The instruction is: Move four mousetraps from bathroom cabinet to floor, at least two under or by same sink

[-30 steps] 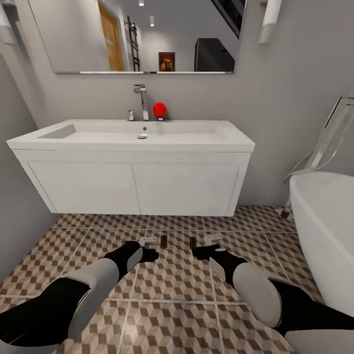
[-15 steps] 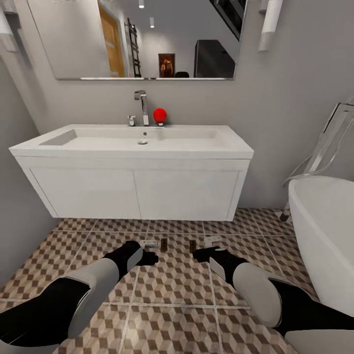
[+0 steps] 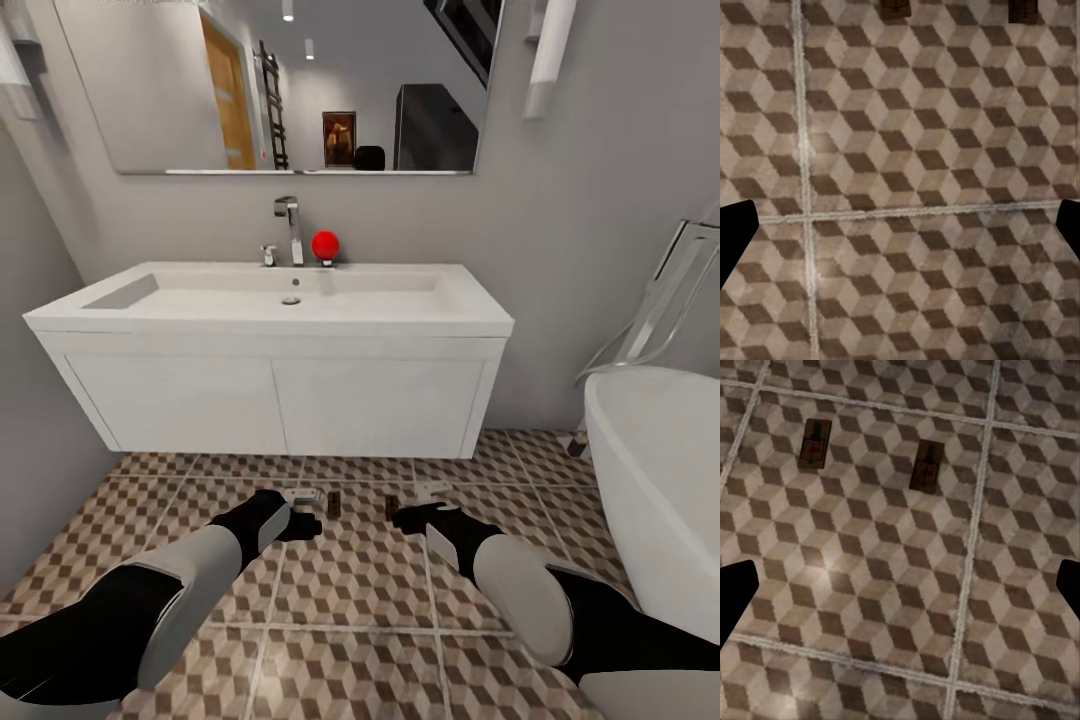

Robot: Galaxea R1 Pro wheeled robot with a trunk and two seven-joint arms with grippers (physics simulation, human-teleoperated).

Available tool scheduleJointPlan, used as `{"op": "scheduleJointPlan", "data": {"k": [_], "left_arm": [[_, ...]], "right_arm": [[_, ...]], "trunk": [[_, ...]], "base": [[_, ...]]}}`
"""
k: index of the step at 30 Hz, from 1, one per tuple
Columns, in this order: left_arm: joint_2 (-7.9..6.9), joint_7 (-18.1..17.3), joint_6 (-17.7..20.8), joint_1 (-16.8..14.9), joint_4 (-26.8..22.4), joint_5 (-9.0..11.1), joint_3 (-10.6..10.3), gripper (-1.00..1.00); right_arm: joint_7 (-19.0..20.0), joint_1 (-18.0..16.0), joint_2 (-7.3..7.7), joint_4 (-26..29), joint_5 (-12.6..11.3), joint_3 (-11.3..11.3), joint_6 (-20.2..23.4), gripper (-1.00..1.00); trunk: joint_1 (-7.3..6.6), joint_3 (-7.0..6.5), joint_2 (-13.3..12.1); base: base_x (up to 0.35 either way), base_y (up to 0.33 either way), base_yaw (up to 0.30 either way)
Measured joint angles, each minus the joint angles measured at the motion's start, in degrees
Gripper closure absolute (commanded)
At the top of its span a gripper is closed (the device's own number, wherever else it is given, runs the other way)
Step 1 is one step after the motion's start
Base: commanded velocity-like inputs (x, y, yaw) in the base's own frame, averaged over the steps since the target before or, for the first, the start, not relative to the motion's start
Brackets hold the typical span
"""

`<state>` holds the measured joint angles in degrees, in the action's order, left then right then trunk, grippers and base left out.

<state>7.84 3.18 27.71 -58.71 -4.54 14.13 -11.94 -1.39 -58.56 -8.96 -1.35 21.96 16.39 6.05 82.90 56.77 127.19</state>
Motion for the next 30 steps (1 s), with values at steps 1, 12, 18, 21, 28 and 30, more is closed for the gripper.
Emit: {"op": "scheduleJointPlan", "data": {"k": [1, 12, 18, 21, 28, 30], "left_arm": [[0.00, 0.0, 0.0, 0.0, 0.0, 0.0, 0.0, -1.00], [-0.14, -0.1, 0.7, 0.0, 2.3, 0.1, 0.0, -1.00], [-0.45, -0.1, 0.7, 0.0, 4.7, 1.2, 0.4, -1.00], [-1.07, -0.1, 0.7, 0.1, 5.0, 2.1, 0.6, -1.00], [-2.92, -0.2, 0.0, 0.2, 5.3, 4.3, 0.8, -1.00], [-3.80, -0.2, -1.3, 0.4, 5.4, 5.3, 0.8, -1.00]], "right_arm": [[0.0, 0.0, 0.00, 0.0, 0.0, 0.0, 0.1, -1.00], [0.0, 0.3, 0.12, 0.0, 0.0, 0.1, 3.9, -1.00], [0.0, 0.6, 0.18, 0.0, 0.0, 0.1, 4.1, -1.00], [0.1, 0.9, 0.40, 0.0, 0.0, 0.1, 4.1, -1.00], [0.2, 4.2, 1.46, 0.0, 0.0, 0.0, 4.1, -1.00], [0.2, 5.4, 1.75, 0.1, 0.0, 0.1, 4.0, -1.00]], "trunk": [[-0.22, -0.18, -0.4], [-2.64, -2.15, -4.8], [-3.95, -3.23, -7.2], [-4.61, -3.77, -8.4], [-6.15, -5.02, -11.2], [-6.59, -5.38, -12.0]], "base": [[0.000, 0.000, 0.000], [0.000, 0.000, 0.000], [0.000, 0.000, 0.000], [0.000, 0.000, 0.000], [0.000, 0.000, 0.000], [0.000, 0.000, 0.000]]}}
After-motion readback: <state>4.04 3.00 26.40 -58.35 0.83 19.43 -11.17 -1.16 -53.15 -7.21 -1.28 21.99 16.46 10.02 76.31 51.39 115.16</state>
